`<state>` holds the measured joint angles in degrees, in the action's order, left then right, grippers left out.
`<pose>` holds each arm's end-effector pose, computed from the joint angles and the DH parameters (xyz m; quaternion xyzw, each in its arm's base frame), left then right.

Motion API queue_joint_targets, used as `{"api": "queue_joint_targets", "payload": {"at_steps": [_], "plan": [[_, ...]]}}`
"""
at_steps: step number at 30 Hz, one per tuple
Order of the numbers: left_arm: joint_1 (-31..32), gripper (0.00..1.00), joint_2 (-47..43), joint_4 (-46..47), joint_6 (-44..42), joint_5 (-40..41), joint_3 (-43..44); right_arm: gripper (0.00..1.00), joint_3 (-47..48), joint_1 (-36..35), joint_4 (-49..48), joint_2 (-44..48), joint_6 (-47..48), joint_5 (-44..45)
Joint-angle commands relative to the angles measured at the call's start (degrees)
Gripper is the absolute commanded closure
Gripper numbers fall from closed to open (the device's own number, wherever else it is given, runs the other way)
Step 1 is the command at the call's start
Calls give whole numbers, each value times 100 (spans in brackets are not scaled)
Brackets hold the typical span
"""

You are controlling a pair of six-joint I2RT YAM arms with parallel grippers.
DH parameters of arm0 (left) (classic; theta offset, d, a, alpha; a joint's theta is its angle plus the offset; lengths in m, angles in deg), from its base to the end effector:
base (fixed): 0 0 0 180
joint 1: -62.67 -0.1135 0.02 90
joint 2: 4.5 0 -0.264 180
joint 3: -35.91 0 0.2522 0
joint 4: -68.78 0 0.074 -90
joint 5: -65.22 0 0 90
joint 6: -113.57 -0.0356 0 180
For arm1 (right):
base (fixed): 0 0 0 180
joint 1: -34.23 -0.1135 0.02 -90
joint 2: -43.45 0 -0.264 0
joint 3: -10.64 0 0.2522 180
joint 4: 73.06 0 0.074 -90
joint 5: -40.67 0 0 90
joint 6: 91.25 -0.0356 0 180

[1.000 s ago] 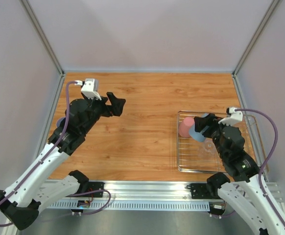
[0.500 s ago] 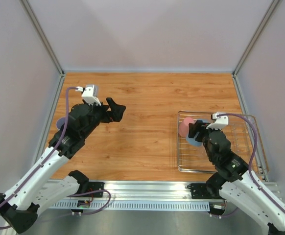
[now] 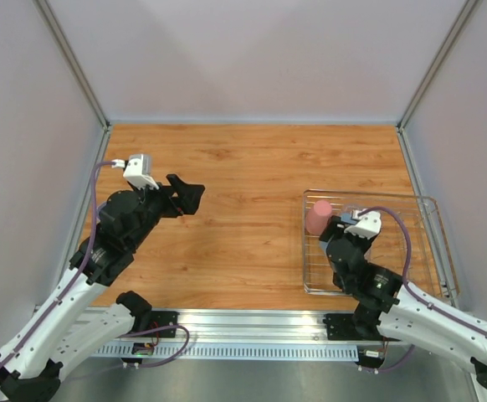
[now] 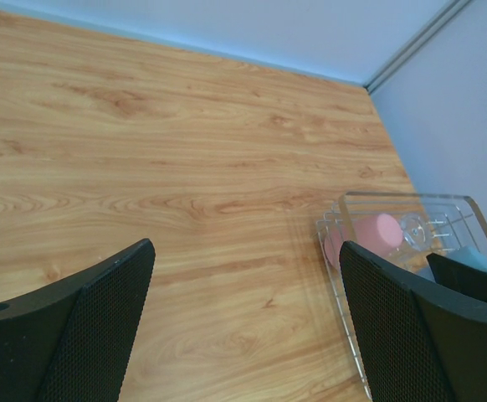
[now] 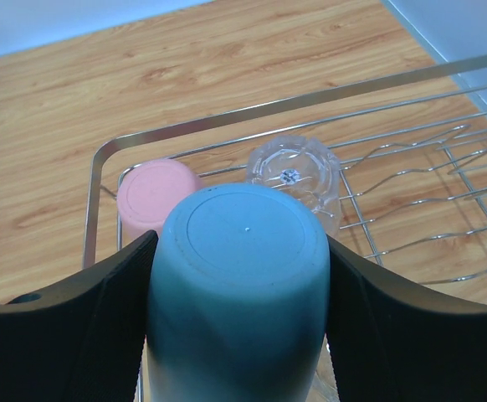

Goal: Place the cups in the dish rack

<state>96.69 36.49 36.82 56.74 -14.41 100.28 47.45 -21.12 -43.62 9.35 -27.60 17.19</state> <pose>0.1362 -0.0842 0.3705 -0.0533 0.7553 -0.3024 0.5790 0.1020 0.0901 0.2338 0.1002 0.7613 -0.0663 0.6372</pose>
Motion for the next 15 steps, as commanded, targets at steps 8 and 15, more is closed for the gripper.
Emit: {"api": "queue_joint_targets", "payload": {"at_steps": [8,15], "plan": [[-18,0,-91,-114,137,-26,-95,99,-143,-292,-92,-386,-994,722],[-10,0,-223,-132,172,-62,-192,98,-169,-424,-100,-694,-1276,827]]}}
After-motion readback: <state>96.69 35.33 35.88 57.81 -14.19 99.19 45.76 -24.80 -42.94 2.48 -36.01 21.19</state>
